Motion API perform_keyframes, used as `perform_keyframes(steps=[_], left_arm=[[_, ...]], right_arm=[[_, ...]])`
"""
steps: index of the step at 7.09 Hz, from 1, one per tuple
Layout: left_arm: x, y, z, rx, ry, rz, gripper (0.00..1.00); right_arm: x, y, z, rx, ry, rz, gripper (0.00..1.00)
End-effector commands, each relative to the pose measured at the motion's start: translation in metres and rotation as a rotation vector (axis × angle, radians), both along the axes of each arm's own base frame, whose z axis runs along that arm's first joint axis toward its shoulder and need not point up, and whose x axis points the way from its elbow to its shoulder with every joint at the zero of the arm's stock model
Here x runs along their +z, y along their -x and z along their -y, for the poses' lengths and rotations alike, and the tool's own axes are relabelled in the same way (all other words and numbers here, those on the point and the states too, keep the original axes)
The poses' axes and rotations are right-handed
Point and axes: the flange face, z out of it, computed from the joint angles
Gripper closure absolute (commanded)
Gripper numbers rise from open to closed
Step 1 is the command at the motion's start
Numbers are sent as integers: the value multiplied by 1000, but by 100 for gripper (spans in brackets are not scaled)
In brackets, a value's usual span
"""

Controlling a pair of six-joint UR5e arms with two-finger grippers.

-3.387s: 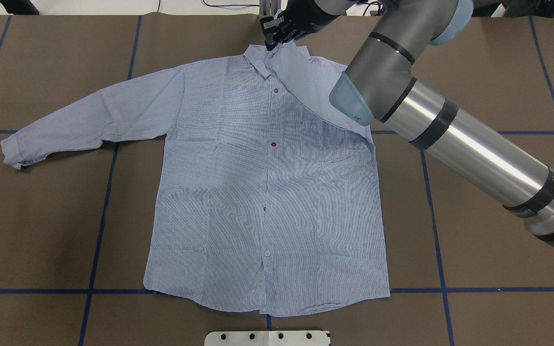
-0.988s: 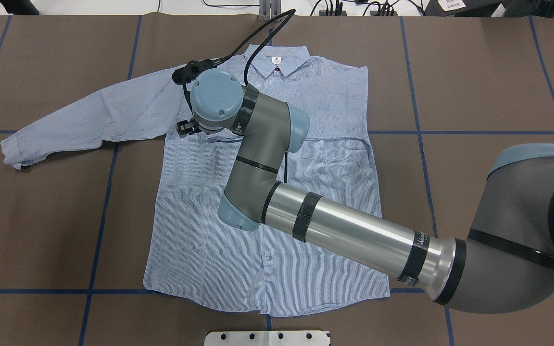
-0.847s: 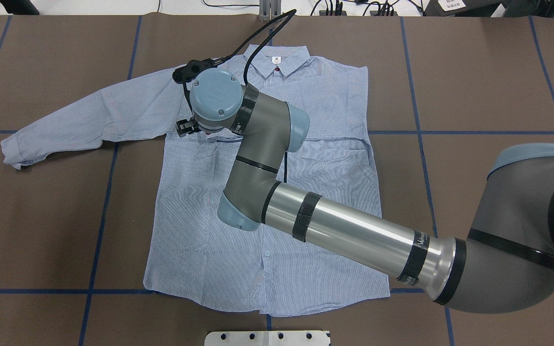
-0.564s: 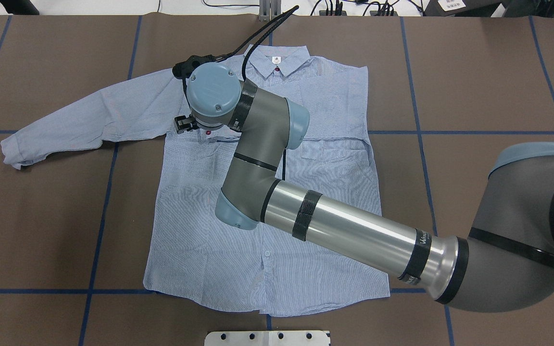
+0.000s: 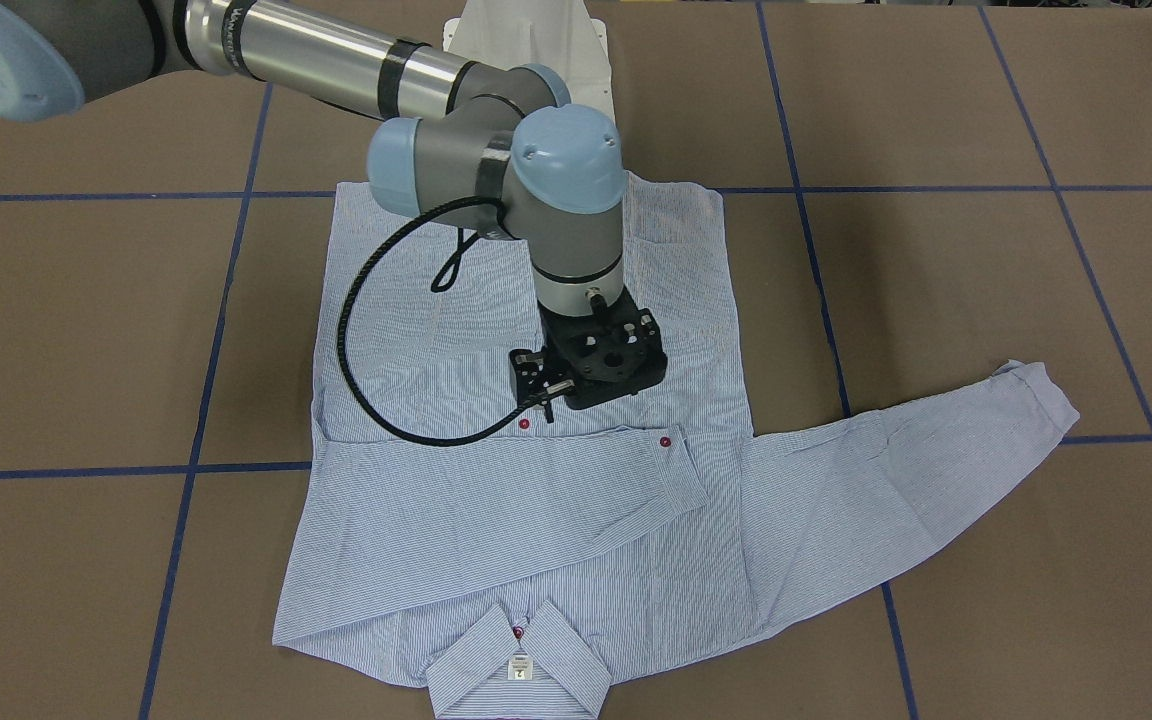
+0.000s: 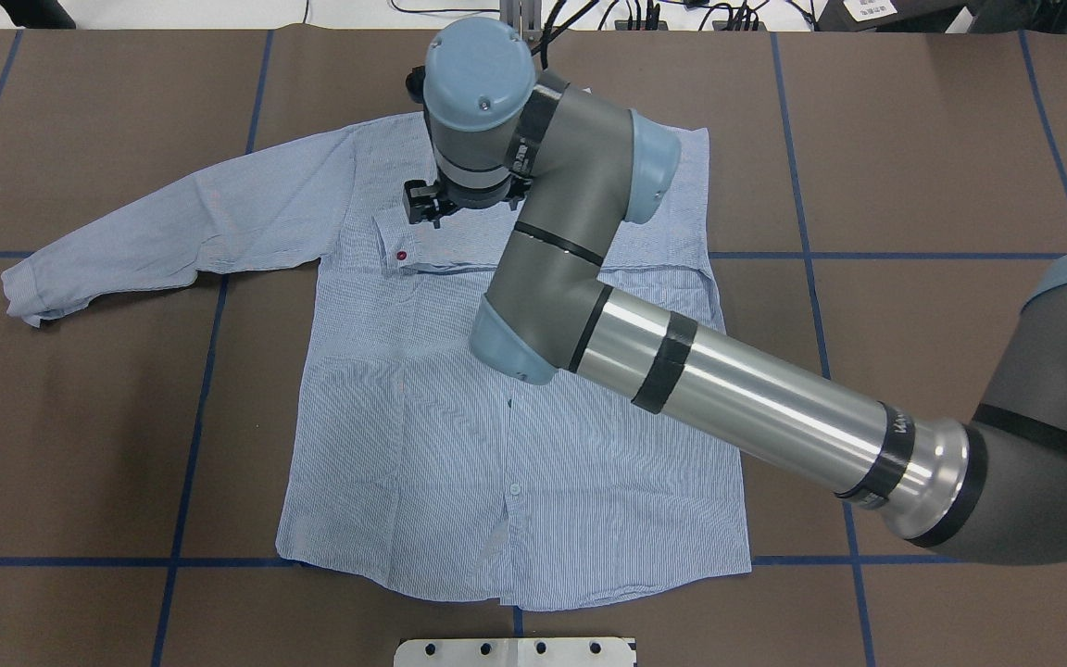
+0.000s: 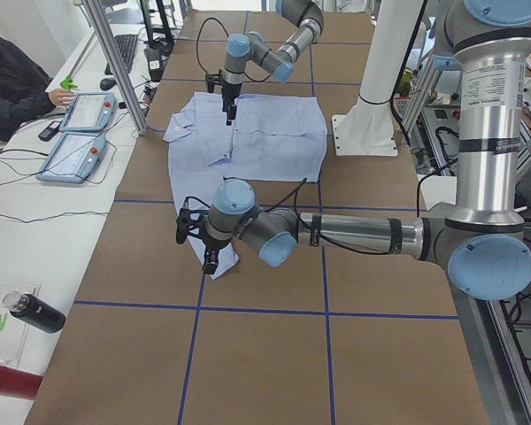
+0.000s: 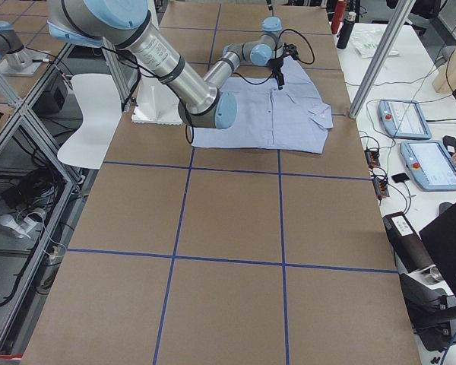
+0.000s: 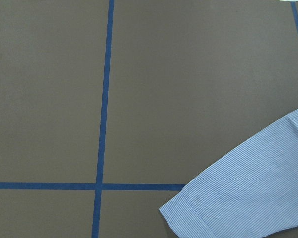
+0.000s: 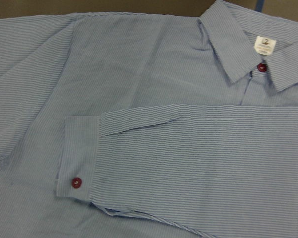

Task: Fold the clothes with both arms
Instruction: 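Open the right gripper and move it toward the shoulder seam, then grasp the other sleeve cuff with the left gripper while right gripper holds near shoulder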

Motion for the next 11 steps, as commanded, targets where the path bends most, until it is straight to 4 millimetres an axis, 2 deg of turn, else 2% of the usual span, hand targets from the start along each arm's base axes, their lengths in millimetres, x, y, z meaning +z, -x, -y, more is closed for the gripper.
perform_keyframes(steps=[1,2,3,4,5,6,7,10,11], left_arm=[[4,-82,-18,-129,69,-23,1],[8,-112,-25,-162,112,-22,1],[20,-130,-31,-197,152,-11,1],[24,-146,-36,-224,171,-3,1],[35,-156,-41,-230,189,13,1],[49,-158,-41,-238,187,25,1],[61,-158,-42,-238,177,24,1],[65,-167,-38,-228,178,27,3],[59,-175,-32,-223,171,20,6]], right_arm=[[18,-71,12,0,109,-60,1],[18,-96,18,-21,136,-96,1],[23,-124,33,-58,187,-95,1],[39,-152,39,-73,208,-99,1],[53,-178,35,-101,188,-131,1],[51,-200,33,-113,177,-148,1],[57,-205,27,-114,174,-145,1],[63,-206,25,-114,175,-146,1],[63,-207,25,-113,174,-147,1]])
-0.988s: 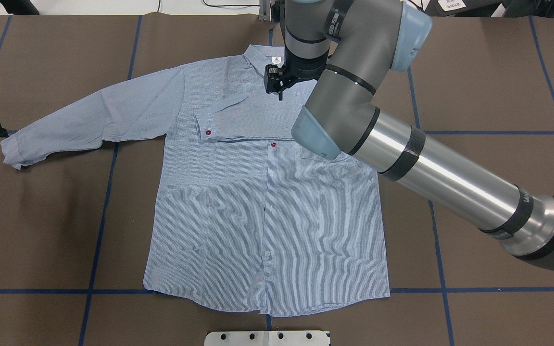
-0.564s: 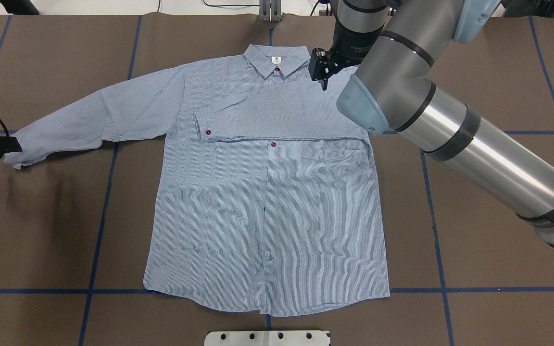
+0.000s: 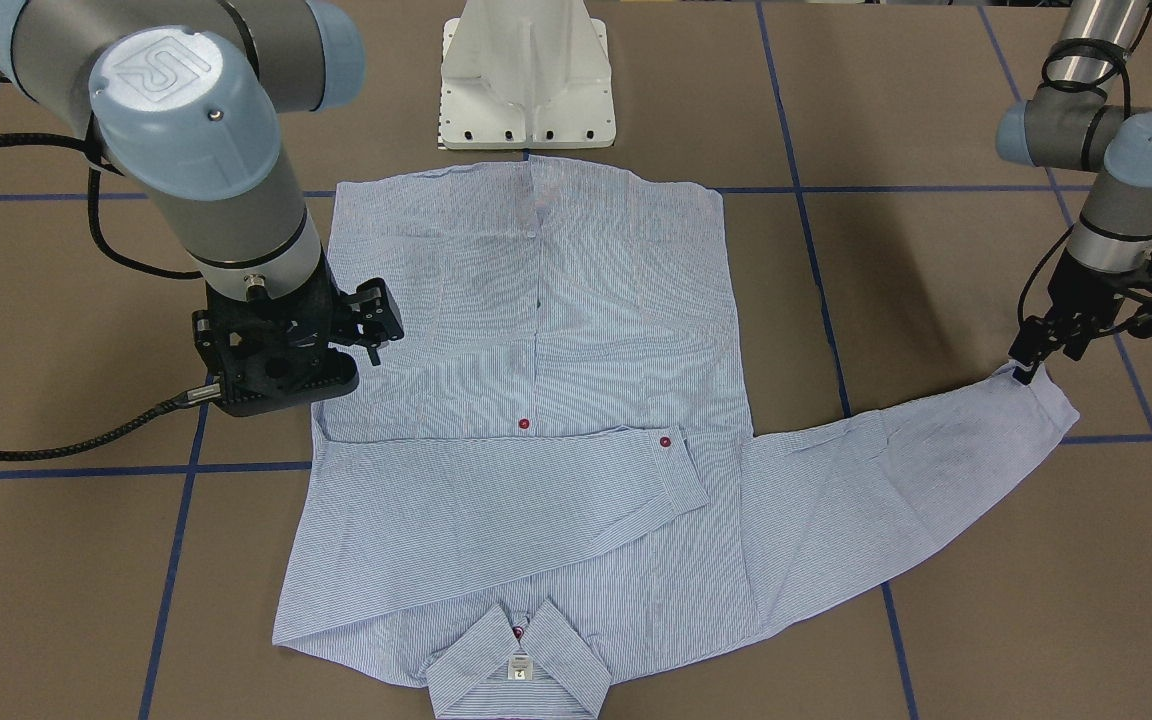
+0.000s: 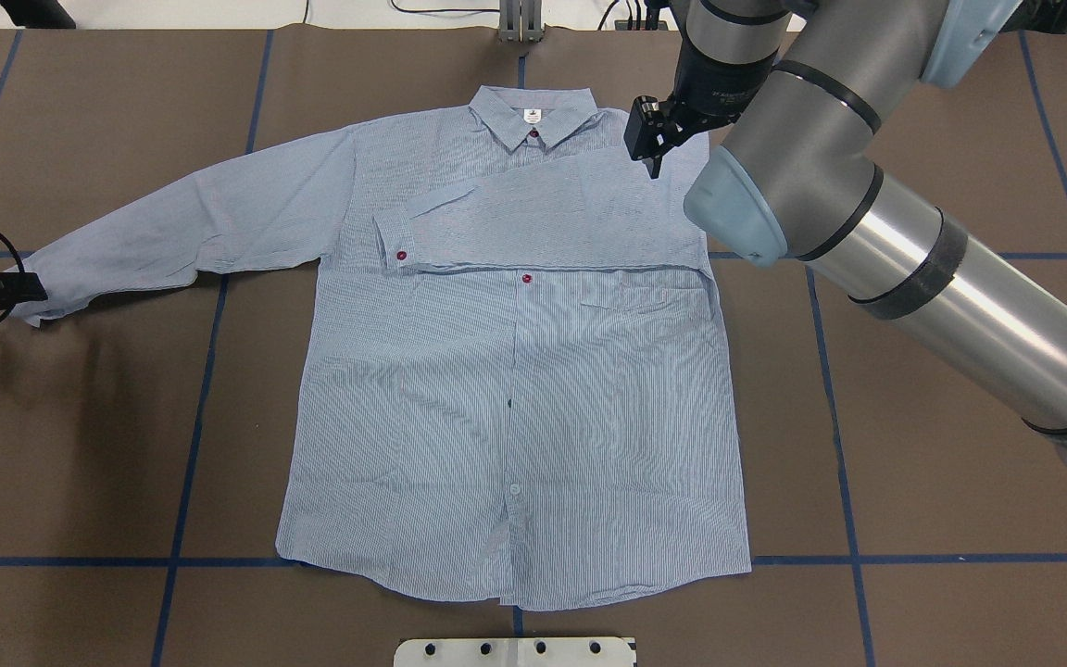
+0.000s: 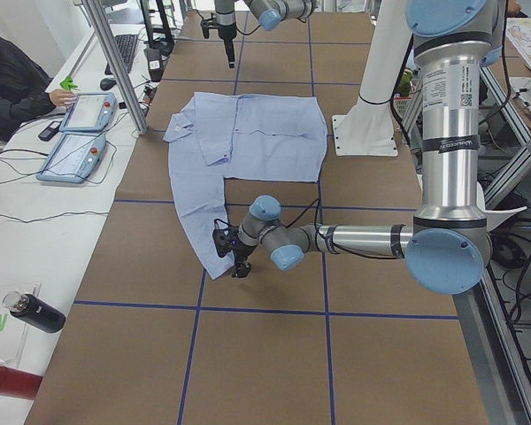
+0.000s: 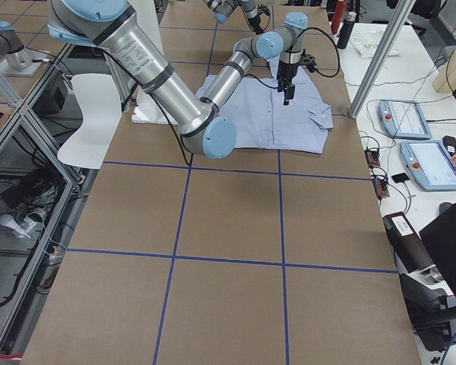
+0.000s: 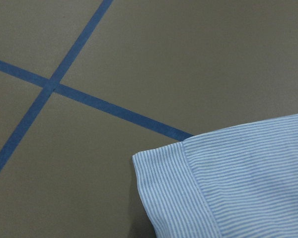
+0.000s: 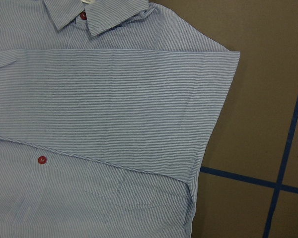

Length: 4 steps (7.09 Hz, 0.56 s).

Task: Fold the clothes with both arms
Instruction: 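Grasp the other sleeve cuff with the left gripper while right gripper holds near shoulder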

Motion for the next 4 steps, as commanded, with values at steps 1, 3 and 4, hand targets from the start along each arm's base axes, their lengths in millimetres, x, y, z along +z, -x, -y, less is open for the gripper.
perform_keyframes(steps=[1,3,4], left_arm=[[1,-19,5,24,-2,1,8],[-2,-21,7,24,-4,0,30],[-4,-21,7,28,-10,-2,41]], right_arm=[[1,-1,0,2,-2,0,1],[-2,-3,-2,3,-9,4,1],[-2,-6,-3,4,-11,7,1]])
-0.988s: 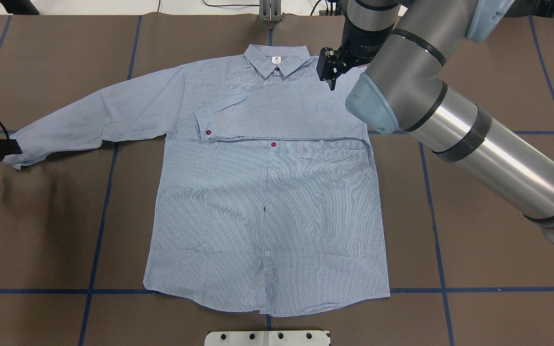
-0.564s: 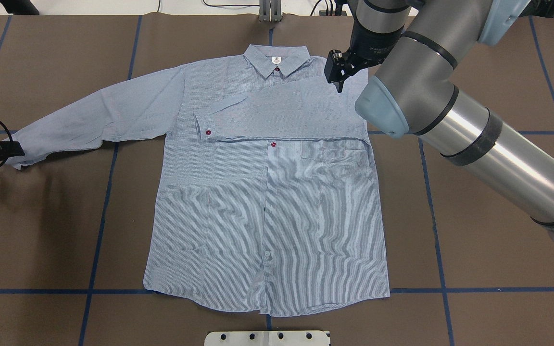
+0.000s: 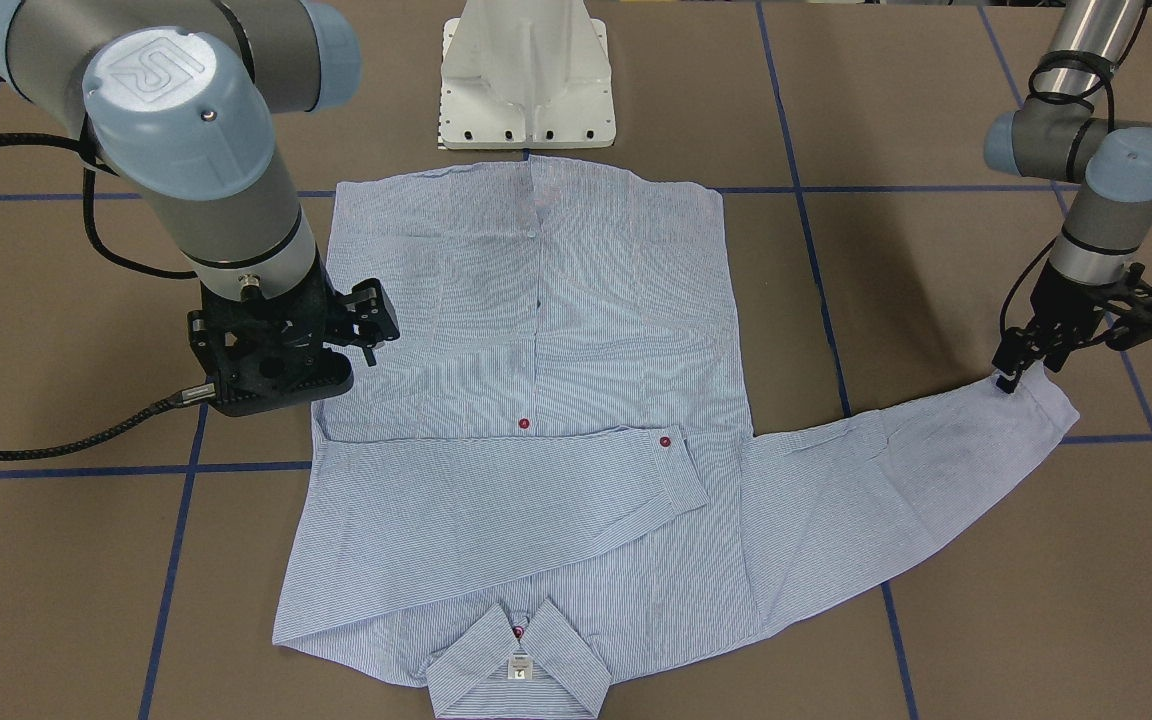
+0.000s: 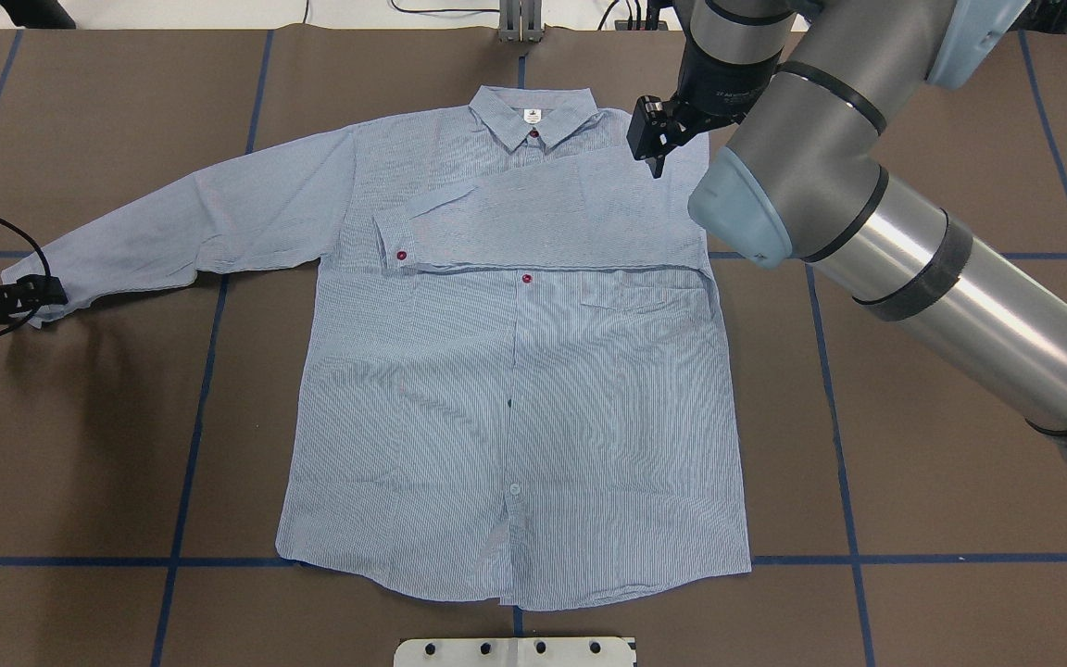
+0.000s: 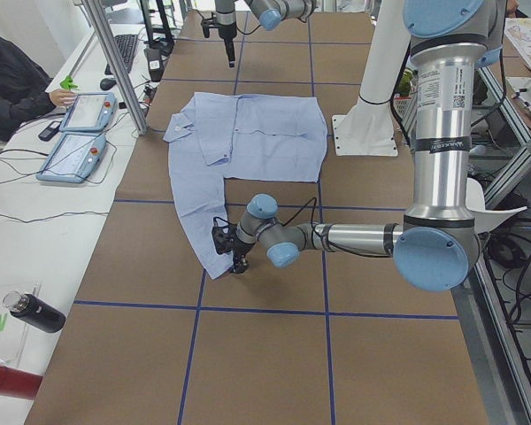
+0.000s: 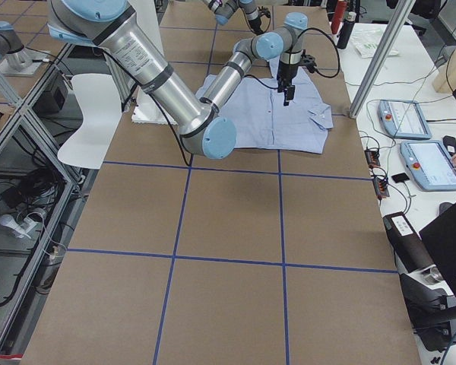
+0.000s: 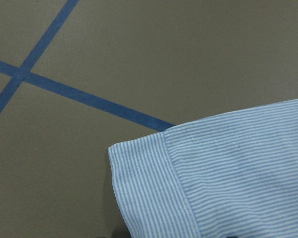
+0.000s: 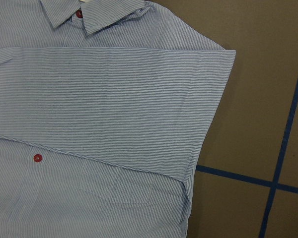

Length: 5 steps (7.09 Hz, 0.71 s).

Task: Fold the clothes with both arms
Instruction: 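Grasp the other sleeve cuff with the left gripper while right gripper holds near shoulder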

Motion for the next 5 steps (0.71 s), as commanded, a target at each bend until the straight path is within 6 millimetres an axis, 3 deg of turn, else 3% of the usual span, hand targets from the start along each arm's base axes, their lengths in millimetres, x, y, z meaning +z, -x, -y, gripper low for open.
perform_keyframes(steps=[1,3,5], left_arm=[[-2,-1,0,8,-4,-3,58],[-11,-2,0,11,-13,-14,96],[-35,0,-3,25,-27,-45,100]], right_arm=[[6,-2,-3,-1,3,-1,1],[7,-4,-3,3,2,-2,1],[16,-9,-7,3,4,-4,1]])
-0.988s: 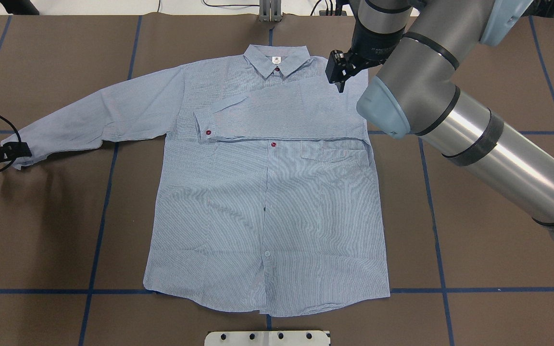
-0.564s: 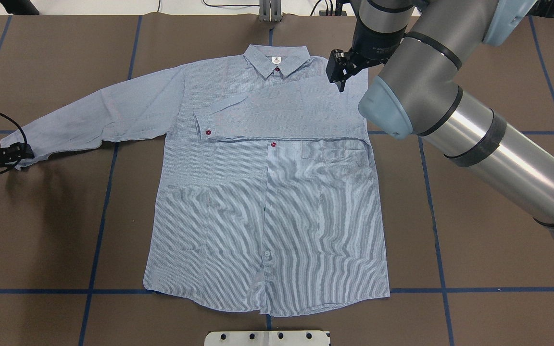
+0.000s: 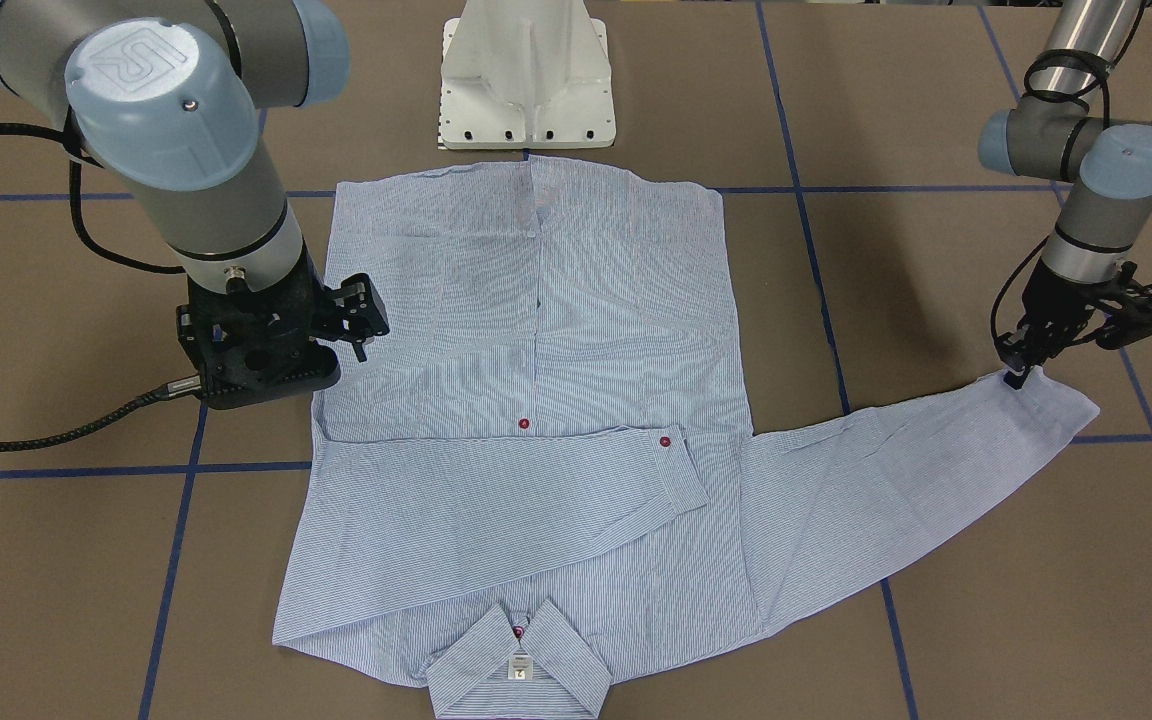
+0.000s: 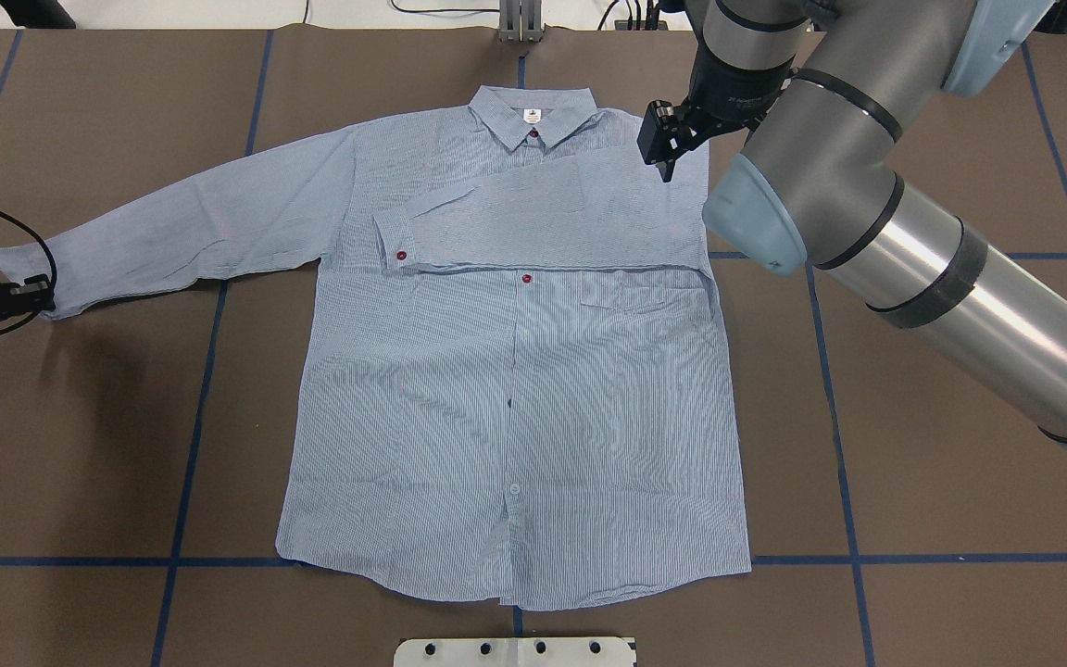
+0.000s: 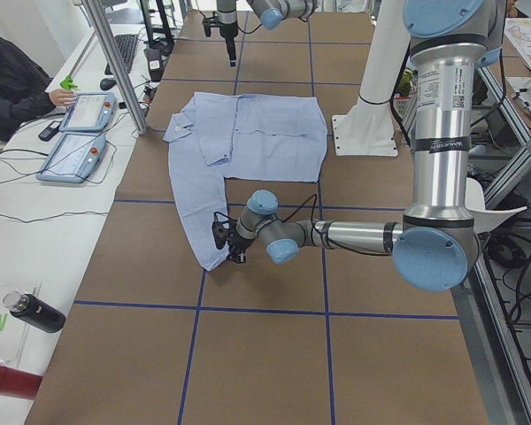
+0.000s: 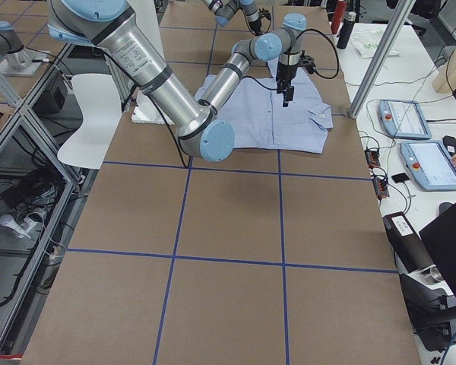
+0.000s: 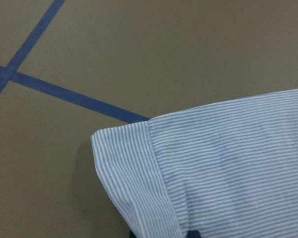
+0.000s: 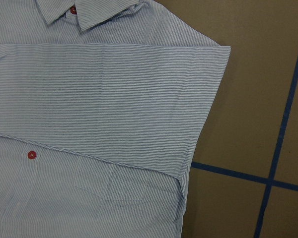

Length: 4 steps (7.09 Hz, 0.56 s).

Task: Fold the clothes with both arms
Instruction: 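Grasp the other sleeve cuff with the left gripper while right gripper holds near shoulder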

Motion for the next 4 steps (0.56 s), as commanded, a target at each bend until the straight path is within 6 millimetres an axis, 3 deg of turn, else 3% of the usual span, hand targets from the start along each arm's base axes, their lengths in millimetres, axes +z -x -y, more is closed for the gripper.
perform_keyframes(steps=[1,3,4], left_arm=[[-45,1,-7,39,-6,-60,100],[-125,3,-8,45,-19,-77,100],[-166,13,-7,42,2,-82,100]], right_arm=[[7,-4,-2,1,2,-3,1],[31,-20,-2,9,18,-17,1],[53,-26,-6,9,36,-33,0]])
